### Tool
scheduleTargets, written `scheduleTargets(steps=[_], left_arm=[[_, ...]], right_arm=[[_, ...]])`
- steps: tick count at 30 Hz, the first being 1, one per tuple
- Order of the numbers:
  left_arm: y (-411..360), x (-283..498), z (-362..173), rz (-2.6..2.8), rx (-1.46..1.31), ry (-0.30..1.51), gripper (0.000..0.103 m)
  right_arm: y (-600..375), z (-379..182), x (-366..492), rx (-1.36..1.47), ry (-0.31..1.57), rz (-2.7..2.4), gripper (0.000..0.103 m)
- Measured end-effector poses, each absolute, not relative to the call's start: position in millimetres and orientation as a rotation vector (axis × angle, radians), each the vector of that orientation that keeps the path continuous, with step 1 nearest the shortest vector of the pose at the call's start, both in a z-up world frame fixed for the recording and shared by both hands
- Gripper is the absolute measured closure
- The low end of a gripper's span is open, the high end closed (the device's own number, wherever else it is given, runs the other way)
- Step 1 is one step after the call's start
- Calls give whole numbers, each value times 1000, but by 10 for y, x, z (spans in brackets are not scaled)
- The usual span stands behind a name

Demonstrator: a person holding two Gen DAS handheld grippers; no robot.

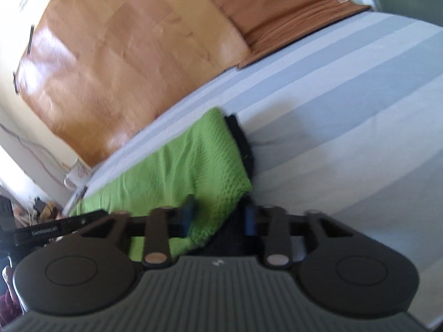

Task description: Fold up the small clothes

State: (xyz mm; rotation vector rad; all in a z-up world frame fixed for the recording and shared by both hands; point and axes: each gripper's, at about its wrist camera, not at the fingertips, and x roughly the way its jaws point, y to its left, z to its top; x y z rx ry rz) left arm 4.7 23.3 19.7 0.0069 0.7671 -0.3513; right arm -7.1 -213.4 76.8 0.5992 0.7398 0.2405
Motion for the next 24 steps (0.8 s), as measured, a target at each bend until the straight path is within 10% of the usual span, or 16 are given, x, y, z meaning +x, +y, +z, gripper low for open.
scheduleTargets(steps=[13,24], left_arm=[[1312,-189,954,-331,-287,581,9],[2167,-431,873,-150,-399,555,5]], right_arm=[[-1074,1972,-186,375,548,603,80],[754,1392,373,68,762,844,79]])
